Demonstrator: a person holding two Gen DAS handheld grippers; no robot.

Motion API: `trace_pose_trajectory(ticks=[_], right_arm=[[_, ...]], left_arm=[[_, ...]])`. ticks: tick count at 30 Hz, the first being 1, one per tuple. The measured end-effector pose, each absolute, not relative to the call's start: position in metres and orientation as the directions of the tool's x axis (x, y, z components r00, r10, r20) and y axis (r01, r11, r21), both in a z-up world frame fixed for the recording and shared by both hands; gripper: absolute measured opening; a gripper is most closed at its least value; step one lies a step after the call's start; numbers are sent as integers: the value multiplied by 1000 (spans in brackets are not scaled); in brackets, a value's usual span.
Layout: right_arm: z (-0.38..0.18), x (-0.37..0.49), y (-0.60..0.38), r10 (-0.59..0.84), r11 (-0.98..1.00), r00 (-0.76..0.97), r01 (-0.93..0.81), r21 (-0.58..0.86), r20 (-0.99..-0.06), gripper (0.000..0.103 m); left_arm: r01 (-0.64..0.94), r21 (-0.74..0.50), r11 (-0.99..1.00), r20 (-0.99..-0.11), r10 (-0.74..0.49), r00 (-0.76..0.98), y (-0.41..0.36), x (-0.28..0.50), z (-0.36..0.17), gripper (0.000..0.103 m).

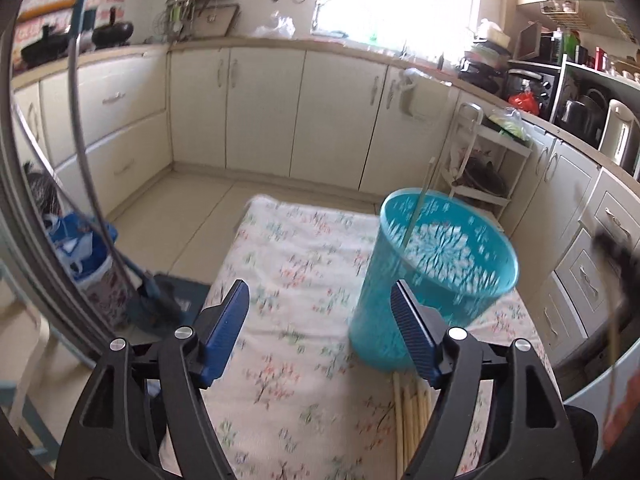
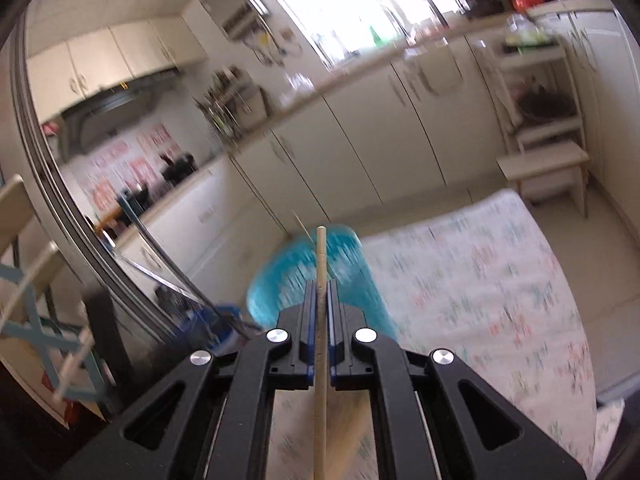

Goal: Organize utensils
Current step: 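Carry the chopstick over the teal basket and open the right gripper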

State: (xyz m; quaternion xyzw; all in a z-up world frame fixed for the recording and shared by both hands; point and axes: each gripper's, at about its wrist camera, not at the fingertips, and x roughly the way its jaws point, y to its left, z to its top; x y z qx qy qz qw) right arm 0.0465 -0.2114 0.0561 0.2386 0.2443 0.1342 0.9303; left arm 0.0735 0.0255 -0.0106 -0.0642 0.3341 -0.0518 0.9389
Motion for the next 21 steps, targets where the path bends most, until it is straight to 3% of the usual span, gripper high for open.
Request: trace_pose_trajectory(ticks=[4, 9, 13, 17, 21], right_arm=[[83, 87, -199, 315, 851, 905, -137, 507, -286, 6], [89, 130, -187, 227, 865, 942, -78, 496, -247, 6], [74, 159, -176, 156, 896, 946, -14, 444, -286, 6], [44, 182, -167, 144, 919, 905, 27, 392, -400, 6], [42, 176, -163, 158, 939, 892, -2, 345, -424, 8]], left_arm=[[30, -205, 978, -659, -161, 735, 39, 61, -28, 70], [37, -204, 978, -663, -166, 730, 39, 53, -32, 70], [38, -211, 977, -657, -170, 734, 38, 50, -31, 72], [35, -221, 975, -665, -177, 726, 38, 52, -31, 73], [26, -229, 973, -678, -179, 713, 41, 52, -37, 73]])
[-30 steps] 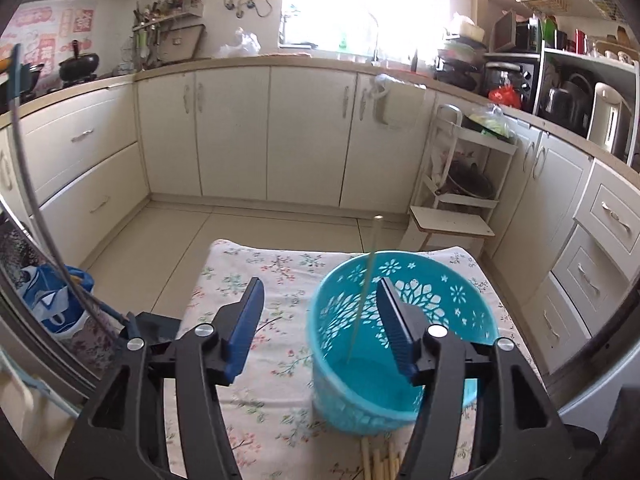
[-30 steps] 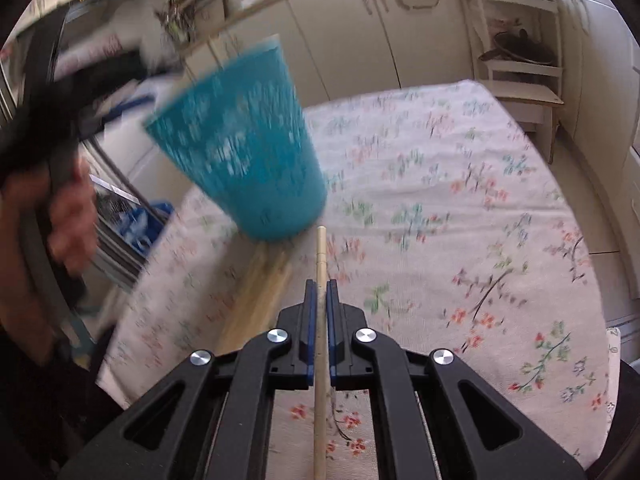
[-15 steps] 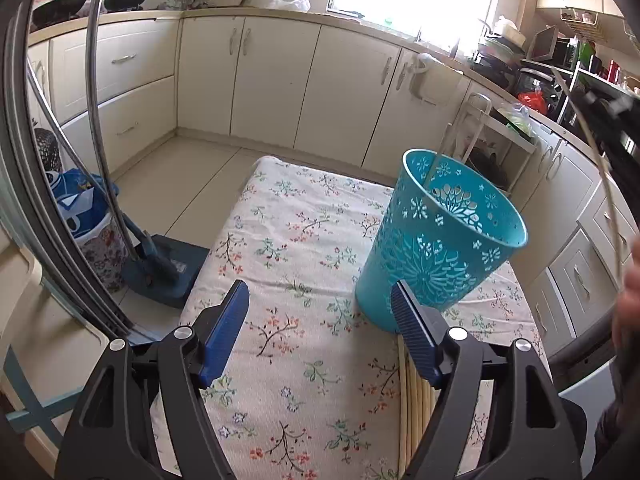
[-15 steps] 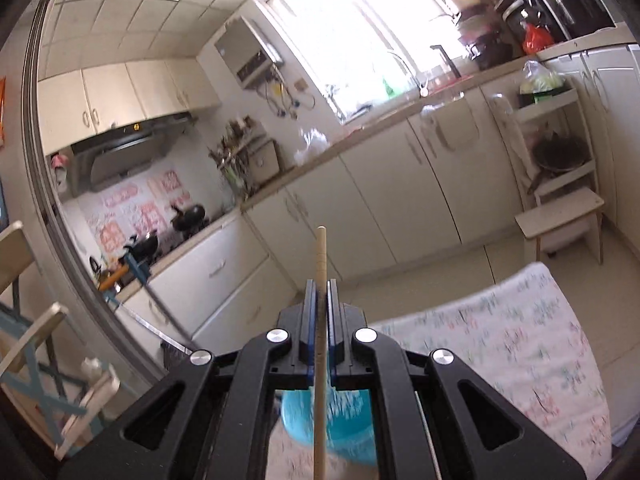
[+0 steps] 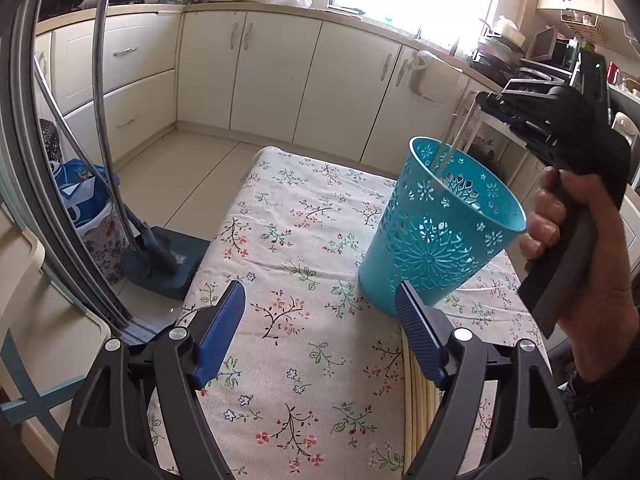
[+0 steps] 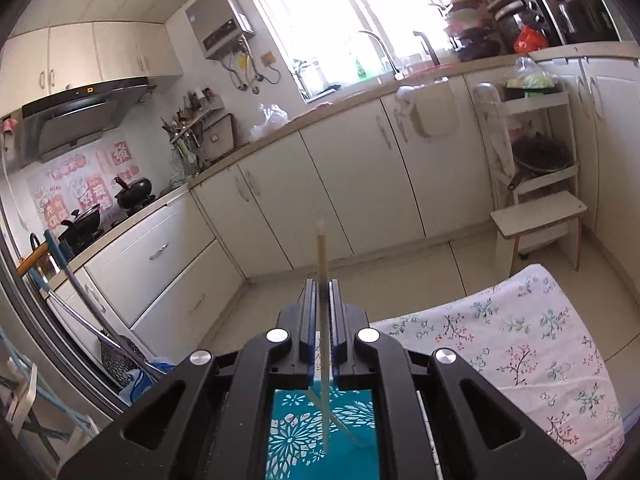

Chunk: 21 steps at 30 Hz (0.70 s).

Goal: Organize utensils
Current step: 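Carry the chopstick over the teal basket and open the right gripper, then grasp another chopstick with the left gripper while the right gripper grasps one too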

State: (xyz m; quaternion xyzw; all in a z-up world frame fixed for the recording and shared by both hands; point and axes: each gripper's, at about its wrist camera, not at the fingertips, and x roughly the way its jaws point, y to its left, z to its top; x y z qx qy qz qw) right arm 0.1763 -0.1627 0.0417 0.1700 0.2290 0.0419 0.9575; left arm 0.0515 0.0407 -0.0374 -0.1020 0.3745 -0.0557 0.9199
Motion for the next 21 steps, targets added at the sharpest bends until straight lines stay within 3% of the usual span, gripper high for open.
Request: trace_pose_trajectory(ticks=[4, 10, 12, 17, 21], right_arm=[[45, 170, -156, 189, 950, 876, -49, 309, -444, 24], [71, 102, -166, 205, 948, 901, -85, 308, -383, 24], [57, 72, -170, 193, 952, 879, -60, 300, -435, 24], [-49, 29, -157, 188, 969, 646, 1, 247, -739, 18], [-96, 23, -147, 176, 972, 560, 33, 234, -810, 18]], left_arm=[[21, -244, 969, -690, -189, 699, 40, 52, -41, 74], [30, -219, 975, -687, -176, 705, 38, 48, -37, 74], [21, -217, 976, -698, -170, 696, 39, 49, -40, 74], [16, -215, 977, -726, -171, 667, 36, 50, -50, 74], [36, -193, 980, -734, -169, 657, 29, 44, -51, 75]])
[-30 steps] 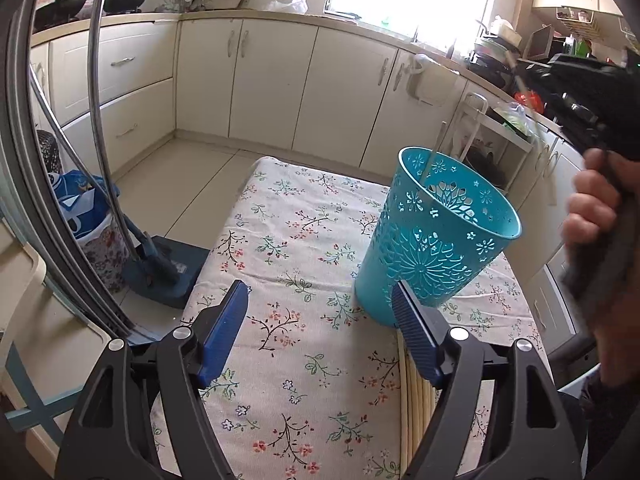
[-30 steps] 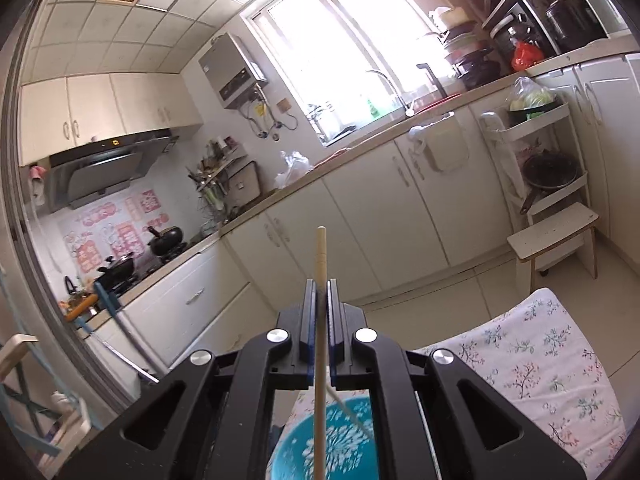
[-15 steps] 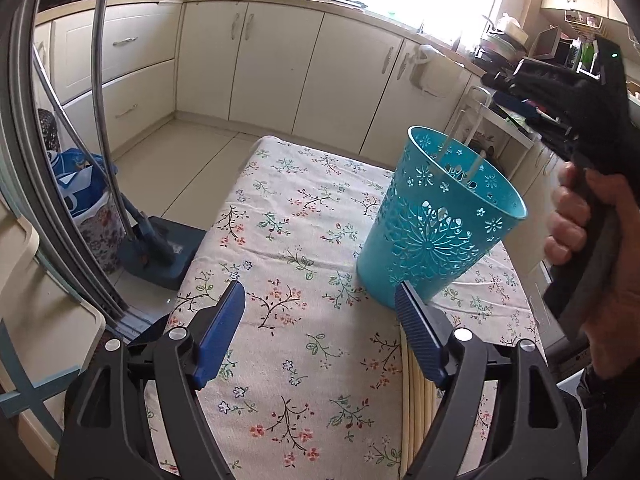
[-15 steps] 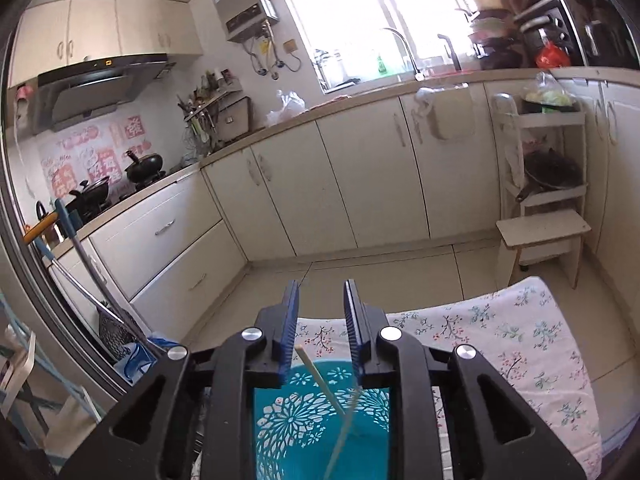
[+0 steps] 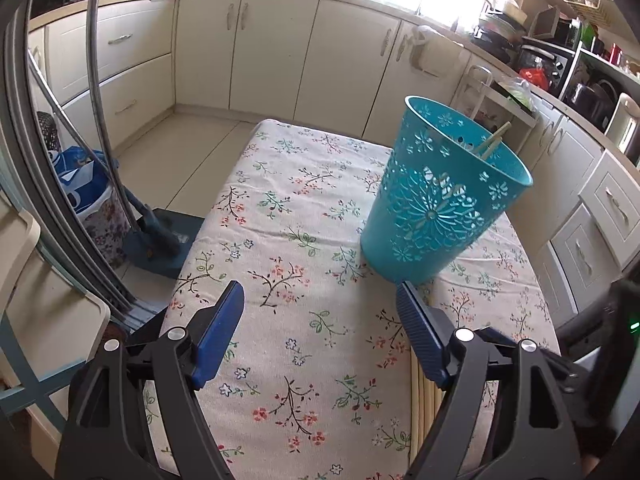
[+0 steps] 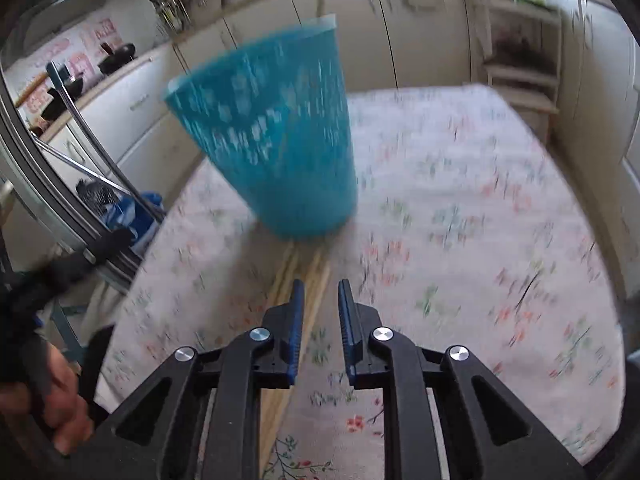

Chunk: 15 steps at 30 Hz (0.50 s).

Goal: Organize utensils
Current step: 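Grasp another chopstick with the left gripper while the right gripper grasps one too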

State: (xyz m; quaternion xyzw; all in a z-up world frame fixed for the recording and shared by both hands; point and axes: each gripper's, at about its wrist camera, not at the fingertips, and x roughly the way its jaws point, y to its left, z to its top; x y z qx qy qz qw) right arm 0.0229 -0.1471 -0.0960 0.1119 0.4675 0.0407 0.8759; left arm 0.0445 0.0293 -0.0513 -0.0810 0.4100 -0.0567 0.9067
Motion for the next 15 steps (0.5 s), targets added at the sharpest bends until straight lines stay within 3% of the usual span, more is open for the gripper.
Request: trace_pose_trajectory(ticks=[11, 15], right_arm=[[-114, 25, -126, 98, 995, 547, -31, 97, -831, 17], [-117, 25, -137, 75, 997, 532, -51, 57, -843, 9]], left_arm=[[60, -176, 983, -764, -175, 621, 21, 43, -62, 78], [87, -152, 985, -788, -174, 590, 9, 47, -72, 78]])
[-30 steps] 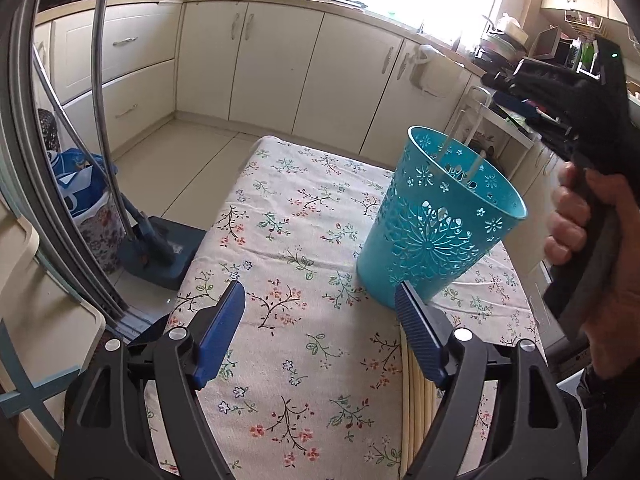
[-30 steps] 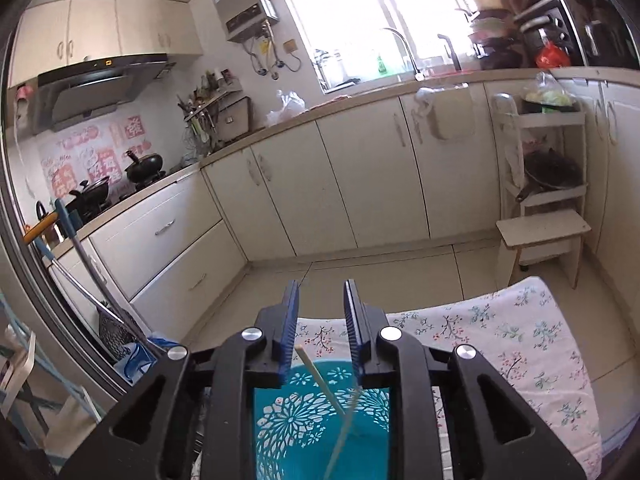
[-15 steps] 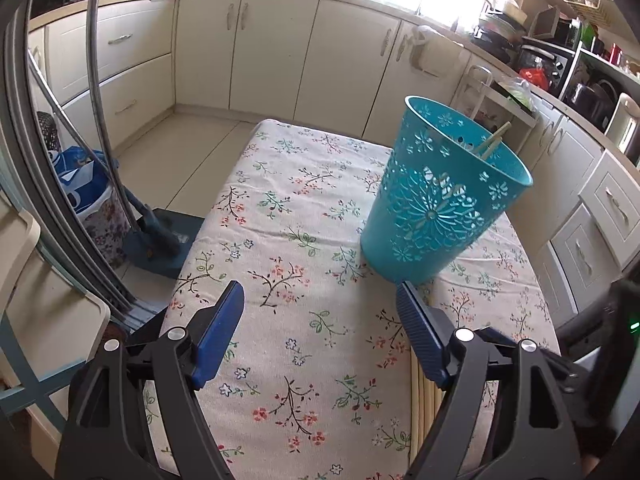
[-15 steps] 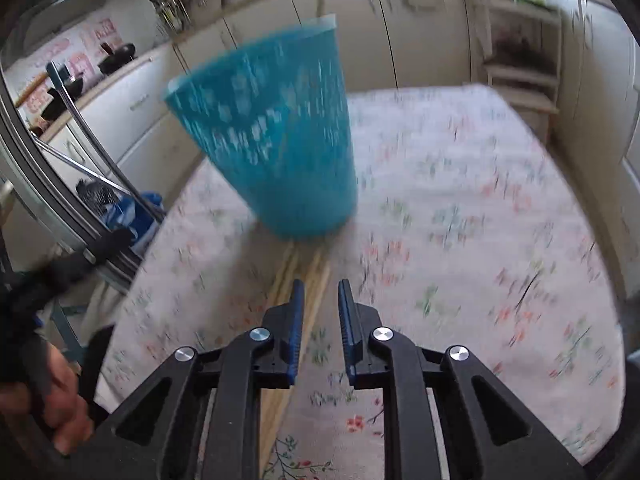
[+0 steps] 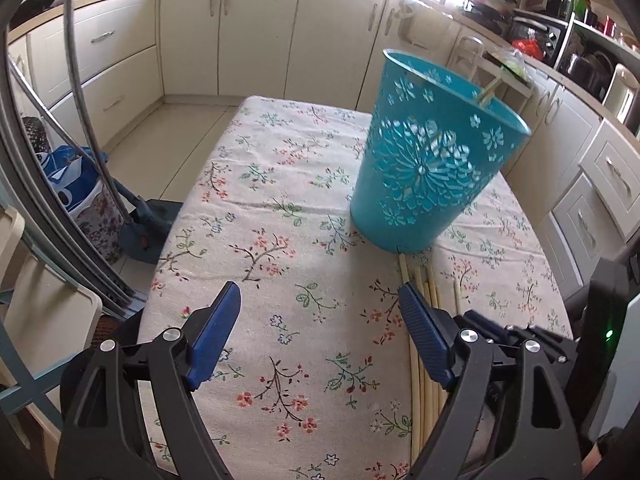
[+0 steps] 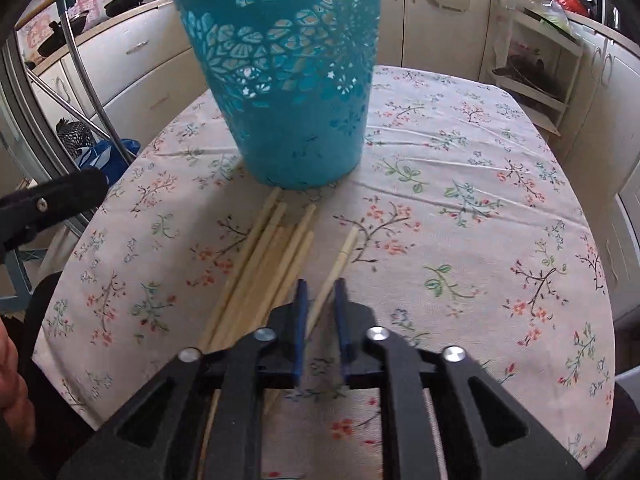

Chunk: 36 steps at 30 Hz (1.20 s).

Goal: Organize utensils
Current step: 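Grasp another chopstick with the left gripper while the right gripper grasps one too, then lift the chopstick into the teal basket and open the left gripper while the right gripper holds its chopstick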

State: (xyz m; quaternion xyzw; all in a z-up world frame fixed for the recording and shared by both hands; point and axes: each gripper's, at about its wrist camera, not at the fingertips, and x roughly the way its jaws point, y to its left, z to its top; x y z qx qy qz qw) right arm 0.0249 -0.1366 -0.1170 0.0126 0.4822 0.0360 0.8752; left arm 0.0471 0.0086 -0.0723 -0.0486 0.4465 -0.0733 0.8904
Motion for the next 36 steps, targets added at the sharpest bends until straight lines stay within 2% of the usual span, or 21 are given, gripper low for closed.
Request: trace_pose_trajectory(ticks=[11, 19, 23, 25, 27, 28, 29, 30, 36], right_arm=[[-115, 21, -162, 81, 997, 522, -54, 62, -849, 8], [-114, 18, -172, 95, 995, 525, -41, 86, -846, 7], [-115, 20, -172, 93, 996, 534, -42, 84, -841, 8], [-115, 21, -172, 92, 996, 533, -42, 82, -841, 8], [-115, 21, -171, 87, 996, 530, -49, 72, -844, 8], [-115, 21, -169, 83, 996, 528, -56, 63, -845, 8], [-115, 21, -168, 79, 997, 526, -62, 55, -847, 8], [-115, 21, -169, 81, 997, 524, -60, 58, -848, 8], [-116, 18, -173, 102, 994, 540, -32, 100, -835, 8]], left_arm=[[201, 7, 980, -854, -98, 510, -52, 76, -107, 78], [215, 34, 976, -877, -75, 475, -68, 82, -121, 77], [213, 37, 976, -880, -69, 471, -68, 86, -124, 67], [238, 36, 971, -872, -85, 482, -73, 87, -123, 57], [266, 25, 964, -873, -109, 476, -78, 88, -122, 31], [286, 22, 958, -874, -121, 471, -82, 87, -121, 24], [313, 16, 950, -876, -138, 463, -86, 85, -120, 11], [328, 5, 945, -878, -153, 453, -88, 84, -120, 6], [319, -269, 909, -878, -367, 307, -56, 71, -115, 5]])
